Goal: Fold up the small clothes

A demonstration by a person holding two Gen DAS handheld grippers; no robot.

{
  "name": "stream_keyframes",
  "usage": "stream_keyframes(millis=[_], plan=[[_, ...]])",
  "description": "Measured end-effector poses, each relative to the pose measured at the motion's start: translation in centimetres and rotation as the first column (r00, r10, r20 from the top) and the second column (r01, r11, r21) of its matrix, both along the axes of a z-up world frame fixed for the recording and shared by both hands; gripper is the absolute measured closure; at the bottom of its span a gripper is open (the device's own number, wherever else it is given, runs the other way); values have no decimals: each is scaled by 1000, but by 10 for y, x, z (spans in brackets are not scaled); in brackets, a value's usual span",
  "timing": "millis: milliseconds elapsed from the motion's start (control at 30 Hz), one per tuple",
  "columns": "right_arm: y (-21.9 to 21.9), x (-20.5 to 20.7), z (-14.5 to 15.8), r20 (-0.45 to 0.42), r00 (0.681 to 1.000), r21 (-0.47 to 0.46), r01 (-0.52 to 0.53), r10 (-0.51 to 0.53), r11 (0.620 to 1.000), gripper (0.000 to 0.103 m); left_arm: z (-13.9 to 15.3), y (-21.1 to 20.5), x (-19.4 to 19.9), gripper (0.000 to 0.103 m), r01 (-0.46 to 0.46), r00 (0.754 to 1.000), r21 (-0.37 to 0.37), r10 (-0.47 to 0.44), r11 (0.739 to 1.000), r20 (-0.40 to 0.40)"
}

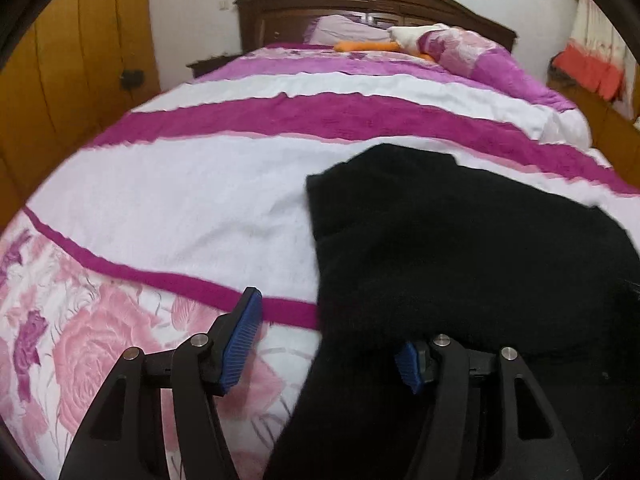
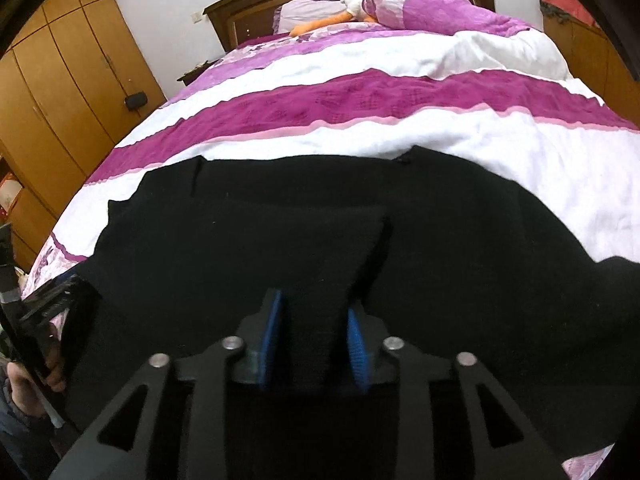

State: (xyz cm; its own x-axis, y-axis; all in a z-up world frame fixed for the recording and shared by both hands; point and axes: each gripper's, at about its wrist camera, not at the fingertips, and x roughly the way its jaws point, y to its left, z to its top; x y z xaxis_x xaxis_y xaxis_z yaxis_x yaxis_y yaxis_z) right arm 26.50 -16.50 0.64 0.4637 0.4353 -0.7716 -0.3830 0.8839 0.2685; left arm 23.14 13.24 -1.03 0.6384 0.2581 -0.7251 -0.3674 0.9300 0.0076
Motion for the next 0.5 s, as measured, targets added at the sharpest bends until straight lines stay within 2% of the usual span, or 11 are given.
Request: stream_keyframes(millis=[133, 233, 400, 500], plan=[[1, -6, 0, 5, 1000, -5, -11, 11, 1000, 61, 0, 25, 1, 55, -121, 991, -62, 124, 991, 42], [-1, -9, 0, 7, 1000, -13, -19, 19, 1000, 60, -3, 41, -6, 55, -155, 985, -127, 163, 980, 54], [-4, -4, -3, -8, 1000, -6, -8, 8, 1000, 59, -6, 42, -4, 55, -154, 987, -143, 159, 978, 24], [-6, -4, -3, -3, 1000, -12, -5, 5, 1000, 54, -9, 41, -5, 55, -127, 992, -205, 122, 970, -38]])
